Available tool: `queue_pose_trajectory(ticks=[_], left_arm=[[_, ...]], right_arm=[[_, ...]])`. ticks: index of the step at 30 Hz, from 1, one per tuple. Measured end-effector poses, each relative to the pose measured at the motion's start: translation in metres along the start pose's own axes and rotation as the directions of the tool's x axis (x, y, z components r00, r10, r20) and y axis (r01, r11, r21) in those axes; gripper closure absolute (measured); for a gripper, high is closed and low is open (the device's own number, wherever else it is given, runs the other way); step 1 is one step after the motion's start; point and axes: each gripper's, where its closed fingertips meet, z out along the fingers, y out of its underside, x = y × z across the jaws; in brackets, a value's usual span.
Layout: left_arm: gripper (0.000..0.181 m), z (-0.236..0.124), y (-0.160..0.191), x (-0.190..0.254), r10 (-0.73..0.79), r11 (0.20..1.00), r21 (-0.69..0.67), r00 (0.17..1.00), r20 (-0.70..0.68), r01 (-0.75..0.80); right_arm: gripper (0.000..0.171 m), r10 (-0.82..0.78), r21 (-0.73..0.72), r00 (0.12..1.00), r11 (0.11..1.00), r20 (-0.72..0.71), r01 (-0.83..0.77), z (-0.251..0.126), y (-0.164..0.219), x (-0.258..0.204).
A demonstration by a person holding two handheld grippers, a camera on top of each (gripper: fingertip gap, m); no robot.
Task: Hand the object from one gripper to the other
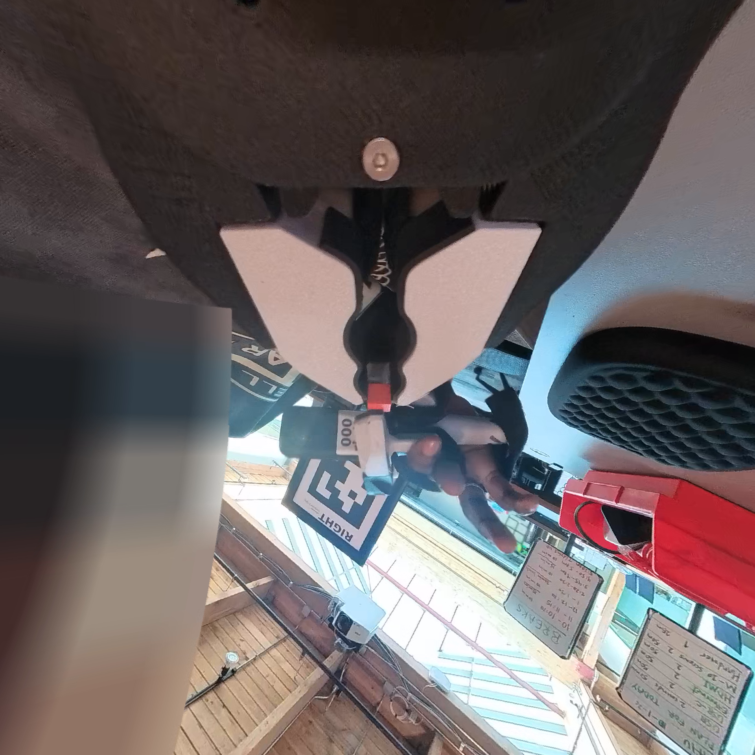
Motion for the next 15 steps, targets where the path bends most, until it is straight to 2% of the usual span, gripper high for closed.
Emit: queue_pose_trajectory(ticks=[1,3,4,6,8,10,12,15], left_arm=[[0.171,0.000,0.000,0.000,0.018,1.000,0.003,1.000,0.003,-0.018],[0.169,0.001,-0.004,0.002,0.102,0.995,0.018,0.994,0.025,-0.103],[0.162,0.001,-0.006,0.002,0.177,0.984,0.027,0.983,0.053,-0.178],[0.154,-0.002,-0.013,0.000,0.380,0.922,0.022,0.913,0.148,-0.387],[0.150,-0.006,-0.020,-0.003,0.601,0.788,-0.028,0.758,0.254,-0.615],[0.147,-0.009,-0.026,-0.002,0.764,0.615,-0.097,0.560,0.321,-0.783],[0.145,-0.008,-0.027,-0.001,0.853,0.470,-0.170,0.396,0.340,-0.866],[0.146,-0.004,-0.019,-0.003,0.926,0.305,-0.272,0.218,0.309,-0.913]], right_arm=[[0.161,0.023,0.001,1.000,1.000,0.003,-0.023,0.000,0.000,0.000],[0.161,0.110,0.010,0.994,0.994,0.000,-0.110,-0.001,0.000,0.005],[0.161,0.175,0.015,0.985,0.984,-0.001,-0.175,-0.002,0.001,0.009],[0.161,0.352,0.036,0.936,0.936,-0.003,-0.351,-0.005,0.004,0.019],[0.161,0.569,0.059,0.822,0.820,0.032,-0.569,-0.009,0.006,0.027],[0.161,0.734,0.056,0.674,0.671,0.091,-0.739,-0.011,0.008,0.029],[0.161,0.814,0.051,0.565,0.564,0.135,-0.824,-0.011,0.009,0.029],[0.161,0.913,-0.015,0.349,0.360,0.210,-0.933,-0.008,0.009,0.022]])
